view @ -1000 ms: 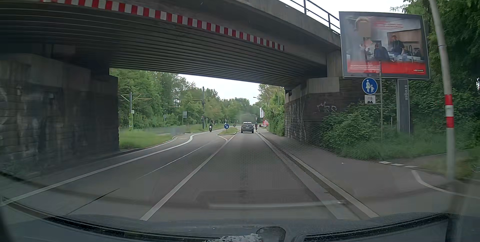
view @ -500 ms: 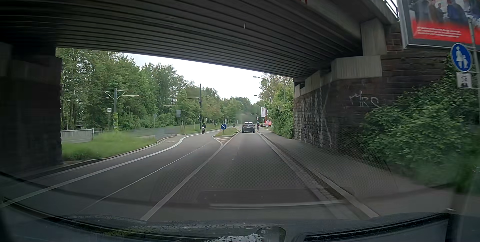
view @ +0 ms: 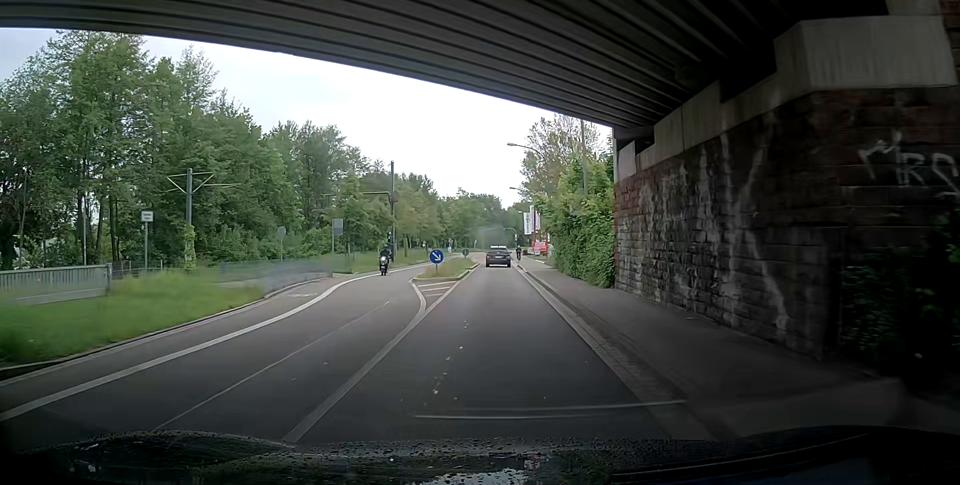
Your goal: Follow the waypoints while adhering to traffic rules and regulations
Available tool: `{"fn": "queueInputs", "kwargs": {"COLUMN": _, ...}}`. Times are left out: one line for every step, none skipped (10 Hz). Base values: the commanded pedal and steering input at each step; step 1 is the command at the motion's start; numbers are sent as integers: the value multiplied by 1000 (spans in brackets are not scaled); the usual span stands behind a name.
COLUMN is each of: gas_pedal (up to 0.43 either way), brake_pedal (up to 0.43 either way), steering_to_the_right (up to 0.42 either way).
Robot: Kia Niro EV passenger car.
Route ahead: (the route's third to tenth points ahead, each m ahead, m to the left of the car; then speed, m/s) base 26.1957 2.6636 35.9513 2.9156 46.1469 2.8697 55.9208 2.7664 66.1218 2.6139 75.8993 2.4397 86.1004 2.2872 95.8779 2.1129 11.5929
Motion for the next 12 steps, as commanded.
{"fn": "queueInputs", "kwargs": {"gas_pedal": 150, "brake_pedal": 0, "steering_to_the_right": 0}}
{"fn": "queueInputs", "kwargs": {"gas_pedal": 150, "brake_pedal": 0, "steering_to_the_right": 0}}
{"fn": "queueInputs", "kwargs": {"gas_pedal": 150, "brake_pedal": 0, "steering_to_the_right": 0}}
{"fn": "queueInputs", "kwargs": {"gas_pedal": 150, "brake_pedal": 0, "steering_to_the_right": 2}}
{"fn": "queueInputs", "kwargs": {"gas_pedal": 150, "brake_pedal": 0, "steering_to_the_right": 3}}
{"fn": "queueInputs", "kwargs": {"gas_pedal": 150, "brake_pedal": 0, "steering_to_the_right": 3}}
{"fn": "queueInputs", "kwargs": {"gas_pedal": 138, "brake_pedal": 0, "steering_to_the_right": 3}}
{"fn": "queueInputs", "kwargs": {"gas_pedal": 138, "brake_pedal": 0, "steering_to_the_right": 3}}
{"fn": "queueInputs", "kwargs": {"gas_pedal": 138, "brake_pedal": 0, "steering_to_the_right": 1}}
{"fn": "queueInputs", "kwargs": {"gas_pedal": 130, "brake_pedal": 0, "steering_to_the_right": 1}}
{"fn": "queueInputs", "kwargs": {"gas_pedal": 130, "brake_pedal": 0, "steering_to_the_right": 0}}
{"fn": "queueInputs", "kwargs": {"gas_pedal": 130, "brake_pedal": 0, "steering_to_the_right": -2}}
